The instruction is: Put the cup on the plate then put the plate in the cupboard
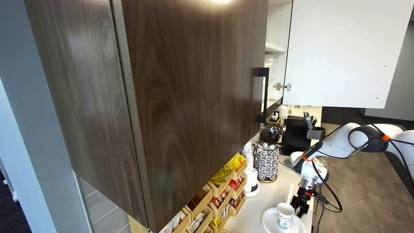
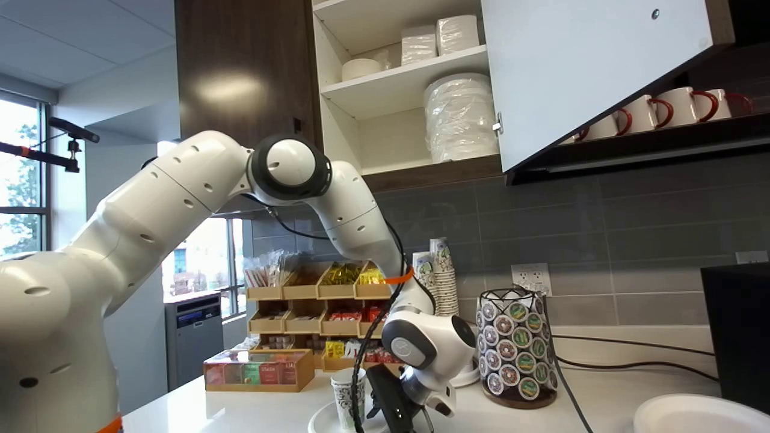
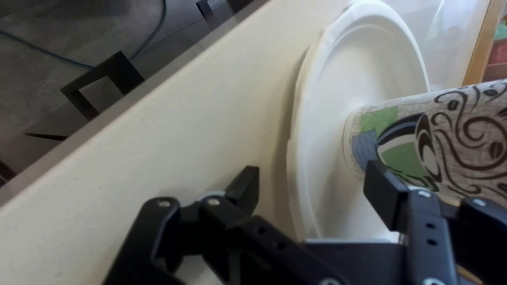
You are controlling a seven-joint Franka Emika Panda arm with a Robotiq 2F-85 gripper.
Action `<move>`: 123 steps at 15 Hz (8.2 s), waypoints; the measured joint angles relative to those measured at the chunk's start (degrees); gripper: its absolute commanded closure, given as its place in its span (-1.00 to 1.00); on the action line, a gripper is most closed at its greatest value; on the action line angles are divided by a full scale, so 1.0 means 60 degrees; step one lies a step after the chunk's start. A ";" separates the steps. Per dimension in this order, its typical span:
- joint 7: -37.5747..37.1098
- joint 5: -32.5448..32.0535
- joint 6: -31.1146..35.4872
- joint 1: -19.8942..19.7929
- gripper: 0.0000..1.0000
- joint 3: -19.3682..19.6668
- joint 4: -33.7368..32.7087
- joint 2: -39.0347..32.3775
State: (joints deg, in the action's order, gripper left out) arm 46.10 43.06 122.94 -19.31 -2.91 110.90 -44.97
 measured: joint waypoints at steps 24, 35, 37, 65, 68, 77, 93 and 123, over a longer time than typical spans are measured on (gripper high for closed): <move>-0.0014 -0.0257 -0.0855 -0.0139 0.88 0.0021 -0.0447 -0.0343; 0.1030 0.0663 -0.1861 -0.0569 0.89 -0.0002 -0.0993 -0.0806; 0.1256 0.0863 -0.2035 -0.0610 0.89 0.0001 -0.1031 -0.0844; 0.2841 0.1978 -0.5018 -0.0704 0.88 0.1050 -0.0569 0.1469; 0.2814 0.1978 -0.5364 -0.0648 0.88 0.1241 -0.0317 0.1989; 0.2811 0.1978 -0.5367 -0.0532 0.89 0.1383 -0.0174 0.2251; 0.0843 0.1896 -0.6940 -0.0352 0.90 0.2126 -0.0525 0.4418; -0.1512 0.1711 -0.9042 -0.0225 0.93 0.2505 -0.1744 0.5480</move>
State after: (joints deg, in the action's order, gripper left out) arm 37.02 53.33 68.69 -20.66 12.12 100.44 -12.09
